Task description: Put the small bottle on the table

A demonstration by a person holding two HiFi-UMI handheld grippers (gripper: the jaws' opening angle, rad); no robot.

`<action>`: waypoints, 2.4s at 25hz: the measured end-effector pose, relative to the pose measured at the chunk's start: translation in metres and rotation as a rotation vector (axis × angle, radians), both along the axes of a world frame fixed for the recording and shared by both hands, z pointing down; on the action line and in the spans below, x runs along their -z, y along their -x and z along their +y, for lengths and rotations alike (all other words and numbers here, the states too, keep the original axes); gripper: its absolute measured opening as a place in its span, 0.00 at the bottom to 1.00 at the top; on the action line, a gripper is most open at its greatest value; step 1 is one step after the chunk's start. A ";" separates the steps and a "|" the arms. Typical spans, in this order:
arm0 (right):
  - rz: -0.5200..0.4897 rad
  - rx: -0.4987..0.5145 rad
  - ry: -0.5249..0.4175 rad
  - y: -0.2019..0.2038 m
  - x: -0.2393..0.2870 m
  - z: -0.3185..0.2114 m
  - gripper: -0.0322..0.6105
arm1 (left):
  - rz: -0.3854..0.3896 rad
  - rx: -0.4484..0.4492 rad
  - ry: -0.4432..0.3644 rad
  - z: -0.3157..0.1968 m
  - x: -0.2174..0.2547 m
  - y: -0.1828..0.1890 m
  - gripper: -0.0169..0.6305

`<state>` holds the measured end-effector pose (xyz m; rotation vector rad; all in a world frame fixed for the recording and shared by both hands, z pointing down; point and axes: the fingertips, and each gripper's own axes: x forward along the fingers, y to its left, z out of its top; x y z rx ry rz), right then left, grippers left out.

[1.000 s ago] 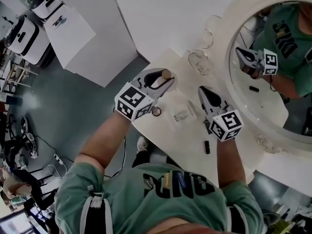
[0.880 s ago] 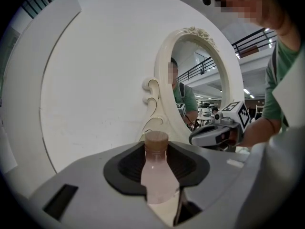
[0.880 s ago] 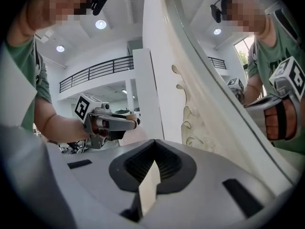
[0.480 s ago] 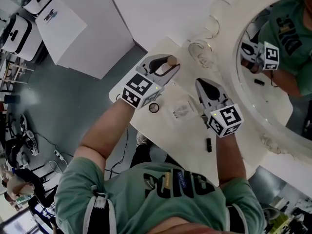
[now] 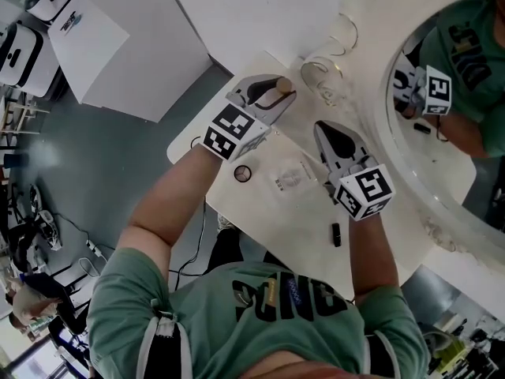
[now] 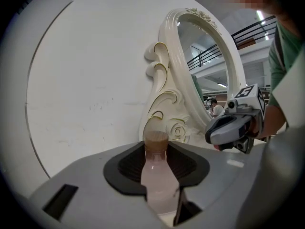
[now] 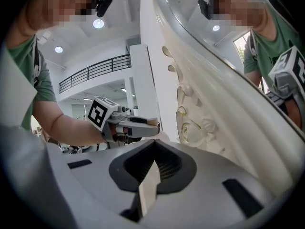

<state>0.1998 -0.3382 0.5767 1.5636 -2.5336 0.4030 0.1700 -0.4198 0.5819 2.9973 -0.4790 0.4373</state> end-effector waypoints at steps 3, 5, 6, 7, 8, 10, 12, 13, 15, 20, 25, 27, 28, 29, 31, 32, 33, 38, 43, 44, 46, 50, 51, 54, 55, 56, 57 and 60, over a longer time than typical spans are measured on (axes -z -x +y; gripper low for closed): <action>-0.004 0.002 0.002 -0.001 -0.003 -0.001 0.04 | -0.011 -0.005 -0.008 -0.004 -0.011 -0.004 0.25; -0.005 0.002 0.005 -0.002 -0.005 0.000 0.04 | -0.013 -0.003 0.004 -0.005 -0.017 -0.006 0.25; -0.006 0.002 0.006 -0.003 -0.006 0.000 0.04 | -0.015 -0.002 0.012 -0.005 -0.019 -0.007 0.25; -0.009 0.001 0.007 -0.003 -0.007 0.001 0.04 | -0.016 -0.001 0.019 -0.004 -0.021 -0.008 0.25; -0.011 0.001 0.008 -0.004 -0.008 0.001 0.04 | -0.017 0.000 0.022 -0.004 -0.023 -0.009 0.25; -0.013 0.001 0.010 -0.005 -0.009 0.003 0.04 | -0.016 -0.001 0.017 -0.004 -0.026 -0.010 0.25; -0.015 0.001 0.010 -0.005 -0.010 0.003 0.04 | -0.006 -0.007 -0.001 -0.006 -0.027 -0.011 0.25; -0.017 0.000 0.010 -0.005 -0.009 0.003 0.04 | 0.004 -0.009 -0.005 -0.006 -0.027 -0.010 0.25; -0.021 -0.002 0.010 -0.004 -0.006 0.004 0.04 | 0.032 -0.010 -0.002 -0.006 -0.025 -0.010 0.25; -0.022 0.001 0.011 -0.002 -0.004 0.010 0.04 | 0.092 0.006 0.042 -0.004 -0.024 -0.010 0.25; -0.017 -0.001 0.001 0.000 0.002 0.017 0.04 | 0.122 0.001 0.108 0.003 -0.023 -0.010 0.38; -0.012 -0.002 -0.005 0.000 0.007 0.018 0.04 | 0.113 0.020 0.111 0.002 -0.022 -0.005 0.42; -0.010 -0.003 -0.006 0.001 0.010 0.018 0.04 | 0.110 0.030 0.111 0.002 -0.021 -0.001 0.43; -0.008 -0.004 -0.006 0.002 0.012 0.019 0.04 | 0.109 0.039 0.110 0.002 -0.019 0.003 0.44; -0.004 -0.006 -0.006 0.004 0.016 0.021 0.04 | 0.114 0.056 0.105 0.003 -0.011 0.013 0.45; -0.002 -0.008 -0.006 0.004 0.019 0.021 0.04 | 0.120 0.063 0.102 0.003 -0.006 0.019 0.45; -0.001 -0.009 -0.007 0.005 0.022 0.022 0.04 | 0.126 0.069 0.099 0.004 0.000 0.024 0.45; -0.001 -0.018 -0.012 0.011 0.043 0.025 0.04 | 0.160 0.092 0.087 0.017 0.033 0.059 0.44; 0.010 -0.025 -0.021 0.018 0.071 0.031 0.04 | 0.185 0.113 0.074 0.033 0.071 0.097 0.42; 0.010 -0.027 -0.021 0.020 0.077 0.033 0.04 | 0.187 0.114 0.068 0.036 0.079 0.104 0.40; 0.012 -0.028 -0.021 0.025 0.089 0.037 0.04 | 0.193 0.110 0.056 0.044 0.095 0.116 0.37; 0.017 -0.019 -0.014 0.034 0.111 0.045 0.04 | 0.200 0.093 0.021 0.061 0.126 0.135 0.31; 0.021 -0.014 -0.011 0.037 0.116 0.047 0.04 | 0.200 0.089 0.015 0.066 0.132 0.140 0.29; 0.035 0.001 -0.004 0.047 0.128 0.053 0.04 | 0.200 0.079 0.007 0.081 0.146 0.154 0.25; 0.040 0.006 -0.006 0.050 0.133 0.055 0.04 | 0.201 0.078 0.006 0.085 0.150 0.158 0.24; 0.044 0.011 -0.009 0.053 0.139 0.057 0.04 | 0.202 0.078 0.005 0.089 0.154 0.162 0.23; 0.048 0.016 -0.013 0.056 0.144 0.058 0.04 | 0.203 0.079 0.004 0.092 0.159 0.166 0.22; 0.056 0.031 -0.018 0.064 0.158 0.066 0.04 | 0.208 0.083 0.004 0.103 0.169 0.177 0.18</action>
